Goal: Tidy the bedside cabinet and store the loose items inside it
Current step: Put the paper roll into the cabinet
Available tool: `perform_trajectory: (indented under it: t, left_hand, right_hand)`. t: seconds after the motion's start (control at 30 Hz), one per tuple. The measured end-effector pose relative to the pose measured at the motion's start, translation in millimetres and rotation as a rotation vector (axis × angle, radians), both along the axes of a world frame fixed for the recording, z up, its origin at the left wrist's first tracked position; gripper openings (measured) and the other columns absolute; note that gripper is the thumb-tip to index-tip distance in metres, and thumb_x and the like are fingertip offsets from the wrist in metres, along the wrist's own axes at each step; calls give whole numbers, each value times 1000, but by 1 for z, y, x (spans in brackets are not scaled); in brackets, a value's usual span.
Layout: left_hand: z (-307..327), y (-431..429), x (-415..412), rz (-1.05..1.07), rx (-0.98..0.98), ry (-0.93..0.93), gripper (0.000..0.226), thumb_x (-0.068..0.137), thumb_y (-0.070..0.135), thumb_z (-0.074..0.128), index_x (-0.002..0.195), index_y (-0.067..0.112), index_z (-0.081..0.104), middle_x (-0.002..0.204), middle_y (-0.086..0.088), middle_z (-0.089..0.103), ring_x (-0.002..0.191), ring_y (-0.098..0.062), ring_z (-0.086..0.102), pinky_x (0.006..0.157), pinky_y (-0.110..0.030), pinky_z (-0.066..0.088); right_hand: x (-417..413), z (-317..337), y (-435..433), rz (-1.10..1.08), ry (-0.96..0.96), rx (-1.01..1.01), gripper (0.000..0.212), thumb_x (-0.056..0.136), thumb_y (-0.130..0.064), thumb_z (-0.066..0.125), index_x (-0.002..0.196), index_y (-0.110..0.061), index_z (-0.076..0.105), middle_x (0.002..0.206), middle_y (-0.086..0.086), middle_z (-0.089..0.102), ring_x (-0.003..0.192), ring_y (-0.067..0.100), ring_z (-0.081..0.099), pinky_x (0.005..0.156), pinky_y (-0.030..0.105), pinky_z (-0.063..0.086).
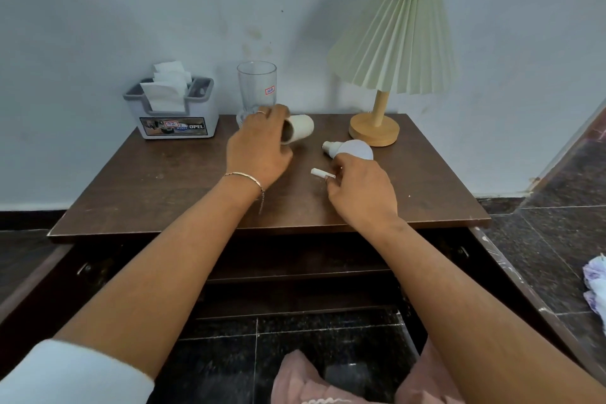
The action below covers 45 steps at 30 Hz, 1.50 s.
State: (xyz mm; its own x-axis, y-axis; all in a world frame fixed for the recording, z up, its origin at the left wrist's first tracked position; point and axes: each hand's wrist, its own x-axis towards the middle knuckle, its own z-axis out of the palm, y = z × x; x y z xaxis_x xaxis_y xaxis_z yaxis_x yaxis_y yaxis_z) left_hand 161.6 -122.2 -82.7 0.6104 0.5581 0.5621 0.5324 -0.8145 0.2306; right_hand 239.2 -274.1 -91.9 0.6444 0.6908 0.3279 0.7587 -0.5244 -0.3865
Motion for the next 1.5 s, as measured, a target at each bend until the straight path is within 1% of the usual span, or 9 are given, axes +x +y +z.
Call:
perform_trajectory:
  t: [0.2,0.3,0.4,0.53,0.73,1.0,1.23,1.37,1.5]
  left_hand:
    - [2,-12,-76,69,-561,-499,47,67,28,78,108,22,56,104,4,67,87,-13,65,77,-30,53]
    - [-2,-30,-121,107,-780,-648,47,70,26,81,109,25,55,106,9,63,86,4,59,72,-14,49]
    - [-15,-52,-167,140,-937,-742,43,73,28,80,108,28,55,108,10,64,94,-4,65,67,-18,51]
    - [-49,-89,-219,196,-1105,-853,37,75,27,78,104,28,56,102,3,70,85,-7,69,59,-16,49]
    - [-110,-139,-266,391,-1331,-1034,29,80,25,73,103,20,57,85,2,71,76,-9,68,66,-23,49]
    - [-203,-152,-284,560,-1606,-927,42,78,33,75,109,10,62,92,-4,72,74,-12,67,56,-21,45]
    - [-260,-131,-250,535,-1683,-786,31,84,43,66,98,16,64,94,0,71,73,-13,68,54,-22,44]
    - [-291,-103,-218,493,-1678,-709,29,88,45,60,97,18,60,94,1,69,74,-14,63,53,-22,41]
    - [-313,-70,-184,558,-1577,-660,45,82,53,62,91,10,68,87,-15,68,62,-20,57,52,-26,40]
  right_hand:
    - [-23,0,-2,59,198,166,11,86,-25,63,94,-19,66,78,-7,65,76,13,63,68,29,52]
    - [-36,-3,-5,87,345,207,15,84,-27,67,97,-19,70,80,-10,67,77,7,64,73,27,54]
    - [-56,-4,-9,147,600,263,11,85,-25,69,95,-21,71,85,-2,72,79,9,67,75,27,55]
    - [-92,-8,-15,258,1060,211,15,91,-17,64,104,-13,67,96,5,74,80,8,65,76,23,55]
    - [-135,-53,-10,238,1194,-58,15,93,-22,62,105,-15,66,100,1,72,80,5,63,71,22,53]
    - [-160,-143,6,19,1198,-293,11,91,-11,60,85,-18,64,79,-1,62,59,5,52,52,18,41]
    - [-149,-225,37,-279,1164,-153,10,87,-18,64,91,-9,65,65,5,54,47,11,43,43,21,32]
    - [-131,-256,51,-374,1257,-32,5,88,-11,59,83,-11,60,58,2,47,26,5,39,34,9,28]
    - [-100,-280,67,-323,1377,64,17,92,-15,54,76,-18,49,41,-7,53,49,5,46,33,9,35]
